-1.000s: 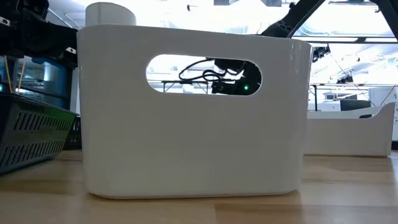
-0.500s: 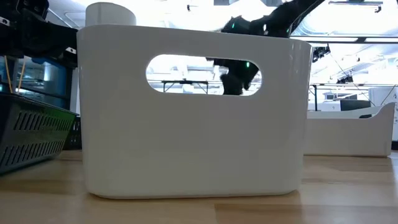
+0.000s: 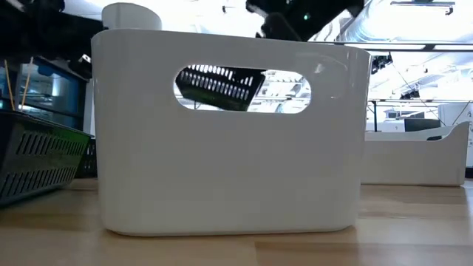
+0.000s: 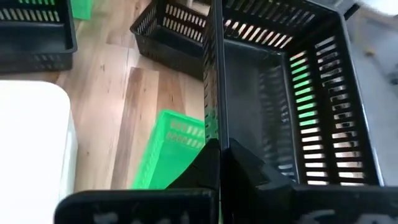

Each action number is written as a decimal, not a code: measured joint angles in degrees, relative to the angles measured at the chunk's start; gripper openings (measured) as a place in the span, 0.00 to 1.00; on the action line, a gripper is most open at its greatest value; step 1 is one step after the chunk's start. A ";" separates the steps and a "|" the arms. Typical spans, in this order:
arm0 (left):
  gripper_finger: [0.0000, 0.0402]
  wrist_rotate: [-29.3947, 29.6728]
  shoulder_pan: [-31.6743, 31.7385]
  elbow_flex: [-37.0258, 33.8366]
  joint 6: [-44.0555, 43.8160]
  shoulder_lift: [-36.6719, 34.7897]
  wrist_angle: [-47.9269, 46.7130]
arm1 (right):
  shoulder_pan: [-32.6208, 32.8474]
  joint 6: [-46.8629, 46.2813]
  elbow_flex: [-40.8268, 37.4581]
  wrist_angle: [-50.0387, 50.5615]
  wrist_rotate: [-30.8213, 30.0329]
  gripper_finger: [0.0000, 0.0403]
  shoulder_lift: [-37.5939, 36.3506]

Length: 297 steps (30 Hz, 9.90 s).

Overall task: Stack baskets by color
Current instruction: Stack the top right black bin on the middle black bin, then stack the bottom black bin on the black bin

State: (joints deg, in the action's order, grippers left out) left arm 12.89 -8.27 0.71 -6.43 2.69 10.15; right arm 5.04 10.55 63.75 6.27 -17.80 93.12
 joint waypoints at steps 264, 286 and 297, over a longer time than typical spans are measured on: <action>0.52 -7.94 -13.54 52.57 20.11 93.55 -37.81 | 9.61 -13.09 -19.34 0.28 1.73 0.63 -32.74; 0.00 -8.65 -12.37 59.37 13.75 89.48 -53.56 | 9.61 -13.09 -19.34 0.05 1.71 0.63 -32.38; 0.00 20.41 -12.39 68.80 -11.56 74.30 -69.92 | 9.48 -11.65 -19.33 -0.53 0.71 0.63 -28.80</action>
State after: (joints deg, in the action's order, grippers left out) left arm 33.30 -20.67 69.51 -17.99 76.99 -59.77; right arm 14.52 -1.11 44.42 5.73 -17.09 64.32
